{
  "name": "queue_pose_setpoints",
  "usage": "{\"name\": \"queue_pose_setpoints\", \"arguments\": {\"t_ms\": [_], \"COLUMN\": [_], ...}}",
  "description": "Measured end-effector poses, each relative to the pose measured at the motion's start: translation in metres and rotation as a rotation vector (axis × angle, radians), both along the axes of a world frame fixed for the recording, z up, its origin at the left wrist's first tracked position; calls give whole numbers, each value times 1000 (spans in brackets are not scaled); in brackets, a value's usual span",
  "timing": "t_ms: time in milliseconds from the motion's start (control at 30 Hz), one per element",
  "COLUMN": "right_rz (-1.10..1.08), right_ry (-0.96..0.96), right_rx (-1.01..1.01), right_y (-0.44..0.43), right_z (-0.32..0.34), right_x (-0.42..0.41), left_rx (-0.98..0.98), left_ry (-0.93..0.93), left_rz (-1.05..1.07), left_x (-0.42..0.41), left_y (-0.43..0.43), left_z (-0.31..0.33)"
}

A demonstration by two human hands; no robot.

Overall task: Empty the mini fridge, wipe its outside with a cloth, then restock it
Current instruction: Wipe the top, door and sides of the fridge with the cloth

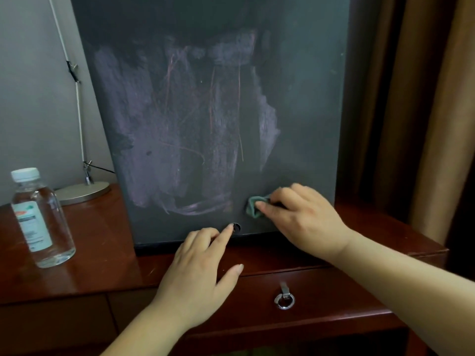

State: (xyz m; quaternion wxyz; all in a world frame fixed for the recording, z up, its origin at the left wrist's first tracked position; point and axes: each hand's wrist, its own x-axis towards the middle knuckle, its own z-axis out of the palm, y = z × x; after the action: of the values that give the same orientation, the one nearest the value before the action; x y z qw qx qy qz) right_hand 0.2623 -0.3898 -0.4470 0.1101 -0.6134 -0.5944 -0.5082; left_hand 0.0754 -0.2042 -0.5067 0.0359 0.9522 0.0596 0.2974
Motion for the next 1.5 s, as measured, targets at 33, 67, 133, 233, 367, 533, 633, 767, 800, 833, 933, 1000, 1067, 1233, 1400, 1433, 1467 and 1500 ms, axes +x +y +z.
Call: {"name": "queue_pose_setpoints", "arguments": {"t_ms": [33, 67, 133, 233, 367, 533, 633, 767, 800, 833, 933, 1000, 1067, 1233, 1400, 1433, 1467, 1500], "right_rz": [-6, -12, -59, -91, -2, -52, -81, 6, 9, 3, 5, -18, -54, -89, -44, -35, -27, -21], "right_ry": [-18, -12, 57, 186, -1, 12, 155, 19, -32, -58, 14, 94, 153, 290, 288, 283, 276, 266], "right_rx": [17, 104, 368, 548, 143, 360, 570, 179, 14, -101, -51, 48, 19, -63, -111, -106, -95, -82], "right_y": [-2, -2, -2, 8, 22, 18, 20, 25, 19, 12, -16, -39, -63, -79, -48, -40, -31, -20], "right_z": [8, 21, 53, 71, 17, 66, 99, 45, 28, 17, 14, 11, -5, -26, -26, -28, -29, -30], "right_x": [4, 7, 11, 6, -5, 6, 5, -3, -3, -1, 13, 25, 33, 30, 18, 14, 9, 5], "left_rx": [-2, 0, 8, 14, -6, -30, -20, -24, -25, -27, -35, -47, -53, -16, -2, -4, -7, -9], "left_ry": [-3, -7, -8, -16, -20, -38, -36, -27, -32, -37, -44, -47, -52, -46, -31, -30, -28, -28], "left_rz": [-1, 1, 7, 7, -7, -7, -2, 0, -2, -5, -12, -11, -9, 20, 18, 8, 1, -1], "left_x": [0, 0, 0, 0, -2, -3, -2, -2, -2, -2, -2, -2, -3, 1, 0, -1, -2, -3], "left_y": [0, 0, -1, -2, -2, -2, -2, -1, 0, 0, 0, 0, 0, -2, -2, -1, 0, 3], "left_z": [0, 0, 1, 1, 2, 4, 3, 2, 2, 2, 1, 0, -2, -5, -2, -1, 0, 1]}}
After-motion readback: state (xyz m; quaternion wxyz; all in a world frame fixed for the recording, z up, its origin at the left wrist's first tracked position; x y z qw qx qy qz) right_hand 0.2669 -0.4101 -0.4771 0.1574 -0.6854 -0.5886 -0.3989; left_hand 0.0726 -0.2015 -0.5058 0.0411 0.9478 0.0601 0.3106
